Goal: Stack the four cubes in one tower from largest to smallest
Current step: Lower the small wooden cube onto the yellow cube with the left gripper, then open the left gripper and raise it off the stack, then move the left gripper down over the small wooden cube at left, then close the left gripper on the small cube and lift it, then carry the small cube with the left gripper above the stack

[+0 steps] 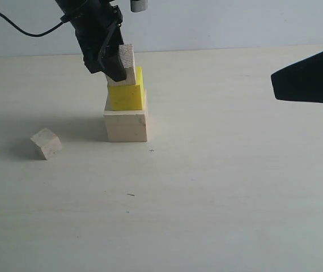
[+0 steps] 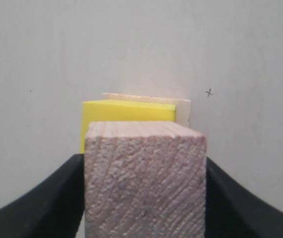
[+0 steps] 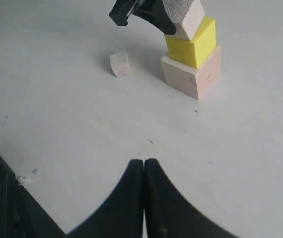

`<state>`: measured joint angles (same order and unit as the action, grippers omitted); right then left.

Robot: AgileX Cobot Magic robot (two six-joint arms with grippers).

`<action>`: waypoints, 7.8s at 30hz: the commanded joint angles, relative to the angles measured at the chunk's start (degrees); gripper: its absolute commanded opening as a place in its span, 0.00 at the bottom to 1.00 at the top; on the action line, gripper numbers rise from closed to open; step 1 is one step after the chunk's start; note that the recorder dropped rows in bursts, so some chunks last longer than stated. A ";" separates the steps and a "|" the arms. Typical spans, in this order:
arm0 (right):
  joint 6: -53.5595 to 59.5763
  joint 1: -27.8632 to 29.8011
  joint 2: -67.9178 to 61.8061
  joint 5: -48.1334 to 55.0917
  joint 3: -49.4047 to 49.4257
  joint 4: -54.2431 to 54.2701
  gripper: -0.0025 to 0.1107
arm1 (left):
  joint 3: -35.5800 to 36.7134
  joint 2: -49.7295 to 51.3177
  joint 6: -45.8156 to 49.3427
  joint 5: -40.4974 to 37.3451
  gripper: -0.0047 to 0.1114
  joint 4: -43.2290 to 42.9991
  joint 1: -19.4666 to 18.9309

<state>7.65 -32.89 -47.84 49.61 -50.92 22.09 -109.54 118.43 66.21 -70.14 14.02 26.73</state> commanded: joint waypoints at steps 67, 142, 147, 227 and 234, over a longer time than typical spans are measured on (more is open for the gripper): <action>0.11 0.22 0.49 0.99 0.23 0.17 0.02 | 0.14 -2.89 -8.40 4.95 0.69 -3.90 -0.28; 2.79 0.22 0.49 1.14 0.23 -0.11 0.02 | 33.01 -9.41 -31.52 17.55 0.62 -7.87 -12.65; 2.79 0.22 0.49 1.14 0.23 -0.11 0.02 | 33.01 -7.04 -32.16 17.44 0.62 -7.87 -12.65; 2.79 0.22 0.49 1.12 0.23 0.12 0.02 | 26.90 -9.31 -27.18 11.42 0.04 -2.93 -13.89; 2.79 0.22 0.49 1.12 0.23 0.00 0.02 | 26.07 -17.88 -6.93 10.87 0.04 25.71 -21.29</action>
<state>9.92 -32.89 -47.84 51.16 -50.92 22.11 -83.12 103.27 52.74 -58.33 30.00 8.69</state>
